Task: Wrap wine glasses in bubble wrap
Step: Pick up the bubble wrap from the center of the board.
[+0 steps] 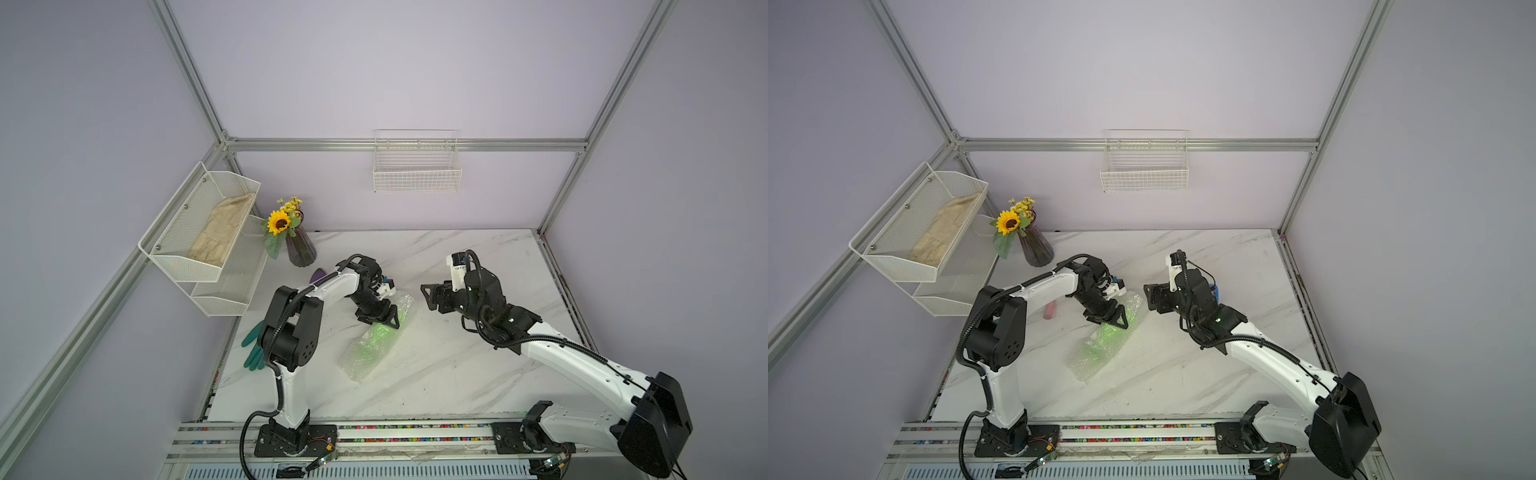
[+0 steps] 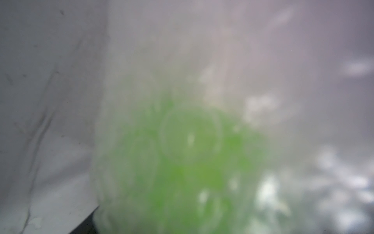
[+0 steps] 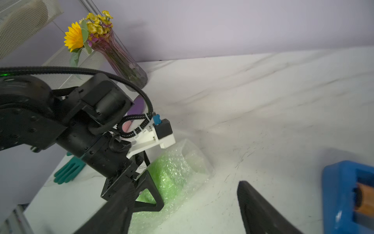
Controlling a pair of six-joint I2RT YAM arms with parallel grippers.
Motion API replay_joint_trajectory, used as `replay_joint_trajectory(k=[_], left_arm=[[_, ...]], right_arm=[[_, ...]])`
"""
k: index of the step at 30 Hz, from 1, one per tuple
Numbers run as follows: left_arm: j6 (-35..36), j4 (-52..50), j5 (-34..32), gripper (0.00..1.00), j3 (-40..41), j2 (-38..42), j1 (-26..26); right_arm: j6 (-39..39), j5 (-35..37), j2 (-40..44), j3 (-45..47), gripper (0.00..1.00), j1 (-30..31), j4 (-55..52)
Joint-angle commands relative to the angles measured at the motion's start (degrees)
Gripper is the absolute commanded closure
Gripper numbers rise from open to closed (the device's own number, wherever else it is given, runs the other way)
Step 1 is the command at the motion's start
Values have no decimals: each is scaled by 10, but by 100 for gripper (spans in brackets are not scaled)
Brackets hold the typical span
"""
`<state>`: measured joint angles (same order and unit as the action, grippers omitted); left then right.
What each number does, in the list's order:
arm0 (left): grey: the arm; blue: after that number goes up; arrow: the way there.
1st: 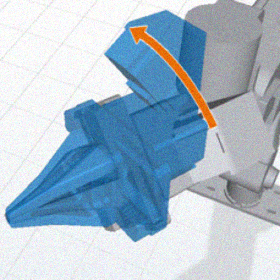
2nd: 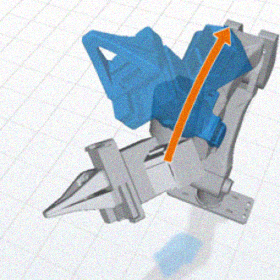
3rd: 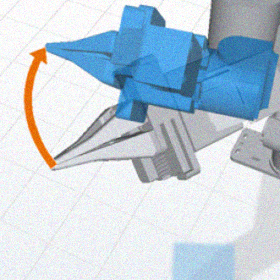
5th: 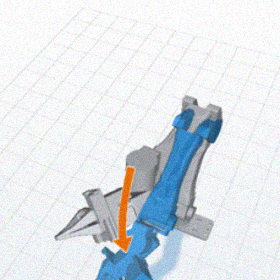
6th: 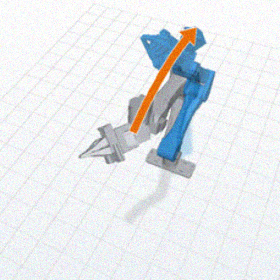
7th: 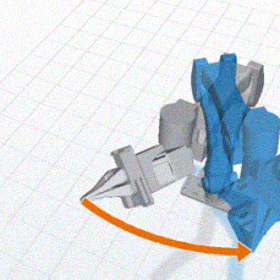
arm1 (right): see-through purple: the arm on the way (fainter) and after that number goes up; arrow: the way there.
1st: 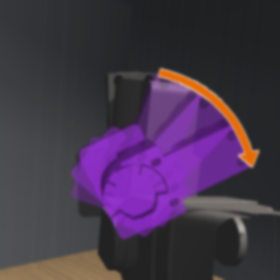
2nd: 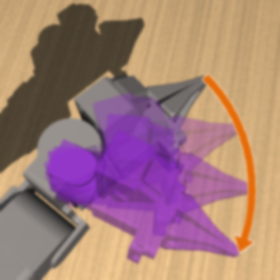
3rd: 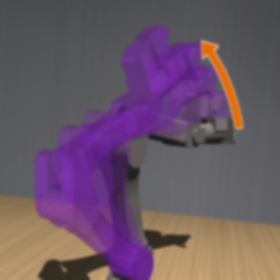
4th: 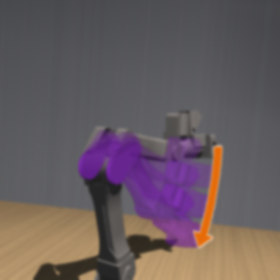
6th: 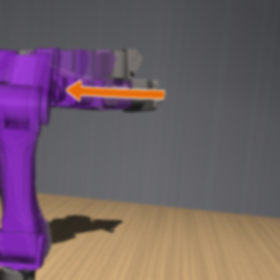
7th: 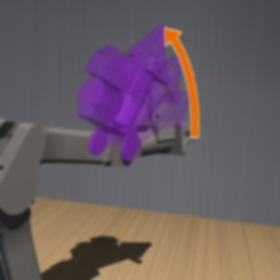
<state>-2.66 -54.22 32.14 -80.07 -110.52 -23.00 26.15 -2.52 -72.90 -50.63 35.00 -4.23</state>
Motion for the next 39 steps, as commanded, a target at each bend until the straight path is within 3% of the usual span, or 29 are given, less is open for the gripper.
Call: replay_joint_trajectory(k=[1,5,11,19,25,31,39], left_arm=[[-18,69,74,29,23,46,12],[-29,91,112,32,38,54,36],[-52,136,188,36,65,80,65],[-66,159,254,38,70,110,83],[-90,189,302,40,81,141,93],[-152,250,346,40,86,175,104],[-184,282,355,40,89,189,104]], right_arm=[[121,-195,-44,64,17,-19,122],[180,-267,-109,124,12,-21,280],[208,-296,-168,164,8,-21,418],[136,-285,-193,152,5,-23,461],[118,-294,-212,163,4,-24,561],[160,-349,-245,158,4,-24,649],[264,-431,-282,151,3,-22,803]])
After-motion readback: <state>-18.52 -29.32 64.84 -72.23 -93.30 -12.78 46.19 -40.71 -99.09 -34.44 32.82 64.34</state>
